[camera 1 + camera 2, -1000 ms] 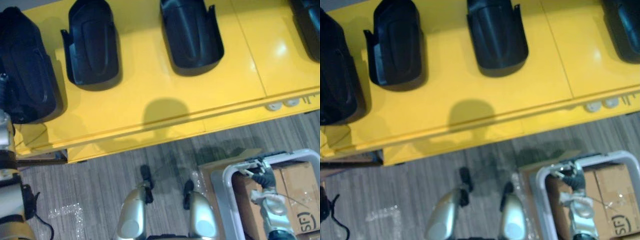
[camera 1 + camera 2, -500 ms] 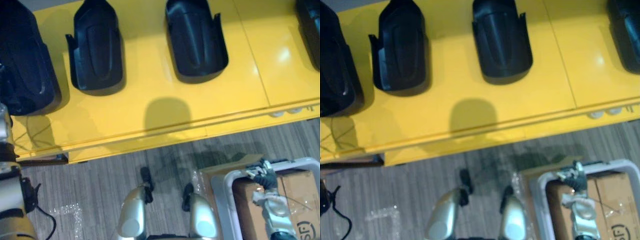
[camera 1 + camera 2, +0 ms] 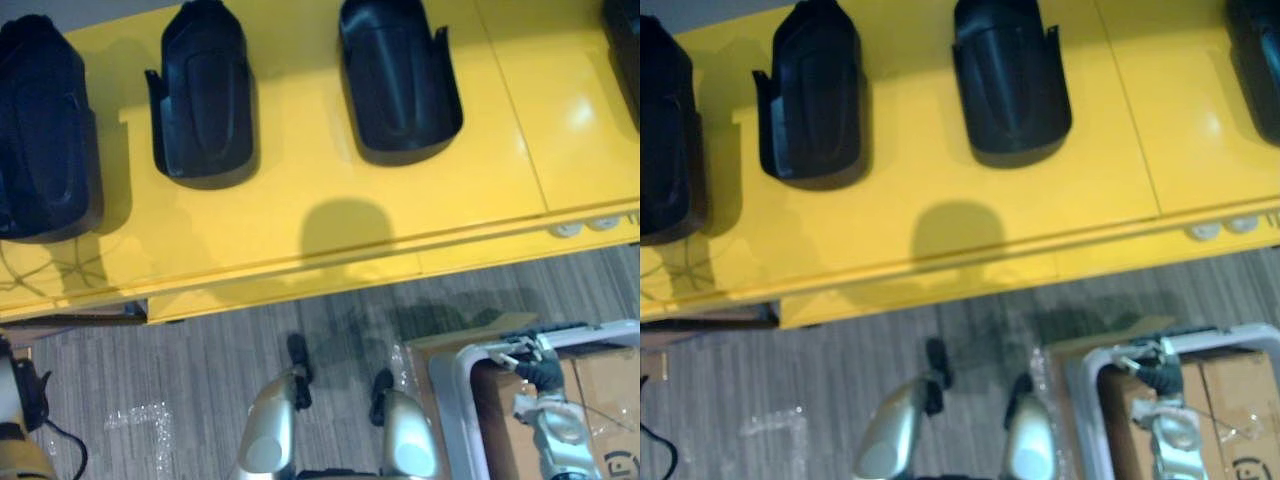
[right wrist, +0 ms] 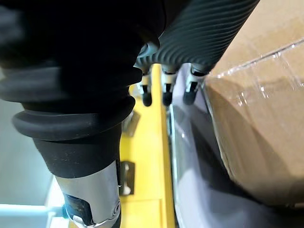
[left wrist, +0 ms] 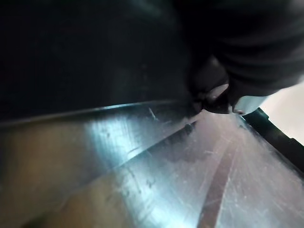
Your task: Walk over and take plastic housings, then place them on the shelf
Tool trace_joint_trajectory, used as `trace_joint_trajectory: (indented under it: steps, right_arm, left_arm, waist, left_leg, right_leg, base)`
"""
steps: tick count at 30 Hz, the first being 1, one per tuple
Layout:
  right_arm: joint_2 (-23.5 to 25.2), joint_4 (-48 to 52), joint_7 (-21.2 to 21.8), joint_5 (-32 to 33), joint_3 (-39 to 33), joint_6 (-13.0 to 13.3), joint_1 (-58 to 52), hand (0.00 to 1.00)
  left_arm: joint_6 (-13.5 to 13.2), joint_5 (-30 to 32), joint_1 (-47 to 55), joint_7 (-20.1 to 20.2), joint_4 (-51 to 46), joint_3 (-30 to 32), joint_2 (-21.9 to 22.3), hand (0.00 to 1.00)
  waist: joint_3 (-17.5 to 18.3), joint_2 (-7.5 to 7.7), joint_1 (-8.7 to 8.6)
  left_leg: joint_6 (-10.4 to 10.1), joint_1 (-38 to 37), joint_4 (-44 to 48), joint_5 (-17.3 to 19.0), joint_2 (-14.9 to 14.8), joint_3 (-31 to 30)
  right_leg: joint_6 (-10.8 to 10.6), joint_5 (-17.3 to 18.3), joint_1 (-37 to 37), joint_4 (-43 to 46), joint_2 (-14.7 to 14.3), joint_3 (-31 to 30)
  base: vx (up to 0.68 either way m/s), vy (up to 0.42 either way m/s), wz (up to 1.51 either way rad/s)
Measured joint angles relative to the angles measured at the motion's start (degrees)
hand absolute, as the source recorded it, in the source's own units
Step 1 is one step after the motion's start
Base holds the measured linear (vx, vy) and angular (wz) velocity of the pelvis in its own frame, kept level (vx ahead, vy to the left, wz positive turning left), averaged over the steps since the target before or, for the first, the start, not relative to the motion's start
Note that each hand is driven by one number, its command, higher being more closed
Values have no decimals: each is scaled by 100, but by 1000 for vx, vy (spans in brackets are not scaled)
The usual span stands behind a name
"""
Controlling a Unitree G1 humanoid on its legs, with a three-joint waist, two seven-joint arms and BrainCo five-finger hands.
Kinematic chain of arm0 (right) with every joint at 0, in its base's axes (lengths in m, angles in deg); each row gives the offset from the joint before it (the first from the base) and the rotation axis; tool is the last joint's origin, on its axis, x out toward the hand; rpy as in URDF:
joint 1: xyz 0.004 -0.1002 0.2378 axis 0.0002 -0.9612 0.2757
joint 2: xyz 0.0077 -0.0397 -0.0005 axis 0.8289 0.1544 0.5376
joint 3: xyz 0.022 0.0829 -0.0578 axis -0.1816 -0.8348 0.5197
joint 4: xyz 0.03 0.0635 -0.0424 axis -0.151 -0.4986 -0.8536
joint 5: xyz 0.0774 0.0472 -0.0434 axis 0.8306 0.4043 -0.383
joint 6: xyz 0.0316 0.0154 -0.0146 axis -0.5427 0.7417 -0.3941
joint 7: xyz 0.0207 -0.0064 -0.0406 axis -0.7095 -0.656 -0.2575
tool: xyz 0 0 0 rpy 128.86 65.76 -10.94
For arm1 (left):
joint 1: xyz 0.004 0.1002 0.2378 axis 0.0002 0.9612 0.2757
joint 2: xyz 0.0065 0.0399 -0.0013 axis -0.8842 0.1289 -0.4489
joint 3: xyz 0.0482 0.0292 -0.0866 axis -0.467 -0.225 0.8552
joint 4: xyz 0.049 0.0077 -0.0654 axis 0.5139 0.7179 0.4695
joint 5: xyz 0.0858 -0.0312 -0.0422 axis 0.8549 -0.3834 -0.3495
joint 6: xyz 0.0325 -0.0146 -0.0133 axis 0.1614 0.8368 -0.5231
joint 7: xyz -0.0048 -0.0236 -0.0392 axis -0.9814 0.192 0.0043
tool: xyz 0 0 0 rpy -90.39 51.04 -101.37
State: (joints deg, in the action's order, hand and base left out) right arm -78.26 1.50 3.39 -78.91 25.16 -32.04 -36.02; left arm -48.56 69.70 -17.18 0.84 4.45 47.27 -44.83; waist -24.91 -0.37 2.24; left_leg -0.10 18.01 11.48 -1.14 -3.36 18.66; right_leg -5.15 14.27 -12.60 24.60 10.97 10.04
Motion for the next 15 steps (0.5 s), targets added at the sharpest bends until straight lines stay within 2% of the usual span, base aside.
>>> trace_joint_trajectory:
  steps: [10,15]
  right_arm:
    - [-42,-59,53,0,-74,0,4,0]
    - [-41,-242,45,17,-226,10,78,0]
  left_arm:
    - [18,168,-59,85,-1,-9,-132,100]
    - [23,164,-323,-162,12,-17,-261,100]
  waist:
    - [26,-49,-6]
    - [26,-49,5]
  left_leg:
    - [0,61,21,0,-4,-24]
    - [4,227,106,3,-44,-83]
  right_leg:
    - [-14,-12,-27,-49,-18,-2]
    - [-36,-115,-69,-174,-72,38]
  base:
    - [0,1,1]
    - [3,11,6]
